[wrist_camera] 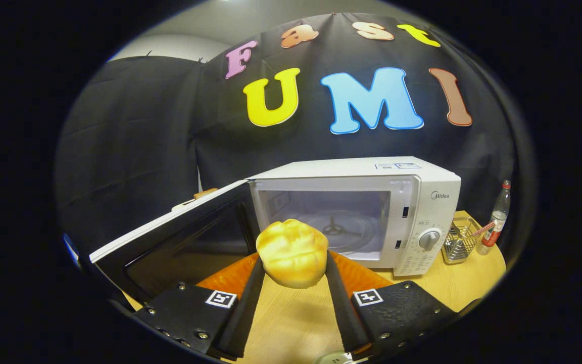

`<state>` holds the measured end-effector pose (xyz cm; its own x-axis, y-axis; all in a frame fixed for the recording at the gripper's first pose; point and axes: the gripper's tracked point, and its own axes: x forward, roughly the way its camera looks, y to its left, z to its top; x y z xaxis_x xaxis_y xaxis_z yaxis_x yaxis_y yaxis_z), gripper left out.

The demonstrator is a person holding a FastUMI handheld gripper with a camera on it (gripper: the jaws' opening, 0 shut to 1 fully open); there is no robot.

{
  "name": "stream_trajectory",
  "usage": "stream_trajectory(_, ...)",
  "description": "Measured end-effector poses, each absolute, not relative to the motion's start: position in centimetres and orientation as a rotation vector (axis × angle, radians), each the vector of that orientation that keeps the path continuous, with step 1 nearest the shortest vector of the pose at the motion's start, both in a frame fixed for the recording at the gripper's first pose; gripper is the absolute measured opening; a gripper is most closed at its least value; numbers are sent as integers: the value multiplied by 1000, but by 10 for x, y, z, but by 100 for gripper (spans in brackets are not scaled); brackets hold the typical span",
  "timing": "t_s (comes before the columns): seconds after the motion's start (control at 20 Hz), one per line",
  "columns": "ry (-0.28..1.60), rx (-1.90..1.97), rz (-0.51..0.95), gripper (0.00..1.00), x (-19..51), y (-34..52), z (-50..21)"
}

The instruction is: Open the microwave, put the food inside, and close the microwave door.

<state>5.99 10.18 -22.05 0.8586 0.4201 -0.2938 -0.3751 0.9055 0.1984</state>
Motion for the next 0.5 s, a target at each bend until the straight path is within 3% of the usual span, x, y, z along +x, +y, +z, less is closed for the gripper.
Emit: stream_trajectory(0.5,404,441,301,70,156,134,-280)
